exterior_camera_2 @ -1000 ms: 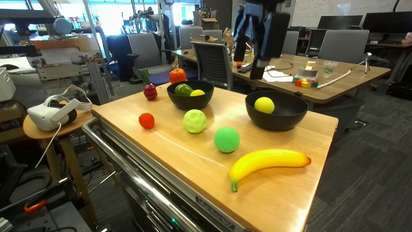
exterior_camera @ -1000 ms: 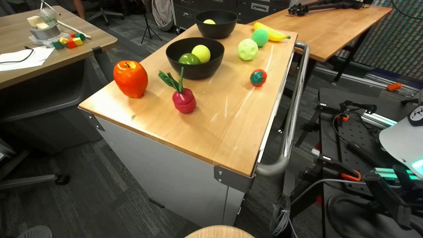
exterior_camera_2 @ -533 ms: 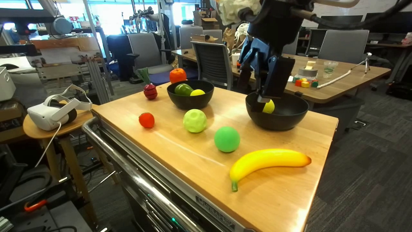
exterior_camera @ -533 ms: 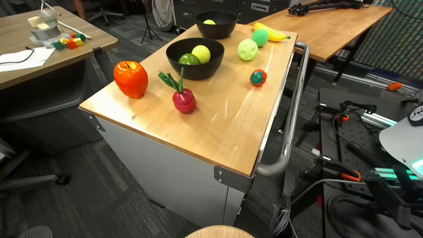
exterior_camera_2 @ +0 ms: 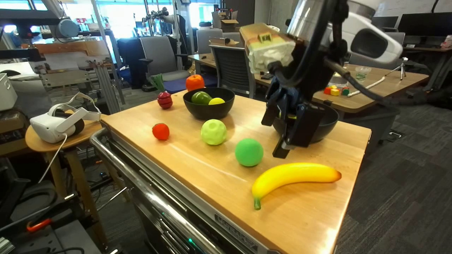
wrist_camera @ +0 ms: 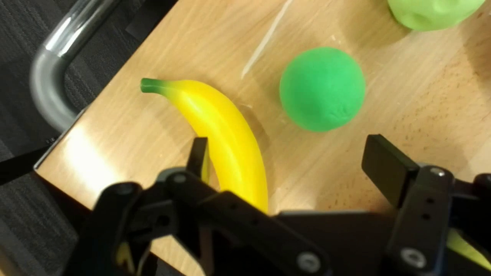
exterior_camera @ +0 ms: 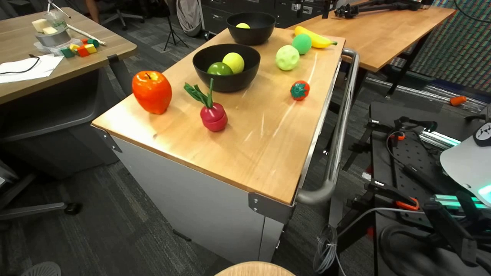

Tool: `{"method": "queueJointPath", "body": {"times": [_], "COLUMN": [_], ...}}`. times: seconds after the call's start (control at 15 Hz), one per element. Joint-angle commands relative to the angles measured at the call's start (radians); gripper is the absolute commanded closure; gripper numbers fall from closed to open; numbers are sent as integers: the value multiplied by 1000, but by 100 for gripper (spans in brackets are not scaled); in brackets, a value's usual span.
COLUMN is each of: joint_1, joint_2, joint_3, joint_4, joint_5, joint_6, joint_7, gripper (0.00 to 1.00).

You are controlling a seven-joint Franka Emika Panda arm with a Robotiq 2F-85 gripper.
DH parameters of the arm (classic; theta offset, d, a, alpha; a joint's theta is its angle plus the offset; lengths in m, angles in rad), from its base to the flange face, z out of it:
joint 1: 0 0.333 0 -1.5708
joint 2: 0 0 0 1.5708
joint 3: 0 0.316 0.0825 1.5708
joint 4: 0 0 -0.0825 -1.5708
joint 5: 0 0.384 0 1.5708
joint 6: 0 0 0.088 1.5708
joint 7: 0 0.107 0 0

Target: Pick up all the fruit plush toy from the table and put them in the two black bowl

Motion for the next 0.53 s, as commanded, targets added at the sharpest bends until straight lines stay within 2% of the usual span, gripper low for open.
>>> {"method": "queueJointPath", "body": {"times": [0.0,0.07,0.27,0.4,0.47], "joint_1": [-23,-28,-34,-31,-28], "joint_2": [69,83,105,121,130], "joint_3": [-6,-5,-1,2,2], "joint_4": [41,45,37,27,24], "joint_5": [26,28,45,55,47], "joint_6": [12,21,117,196,218], "joint_7": [-3,-2,6,17,23], "gripper": [0,0,24,49,49]}}
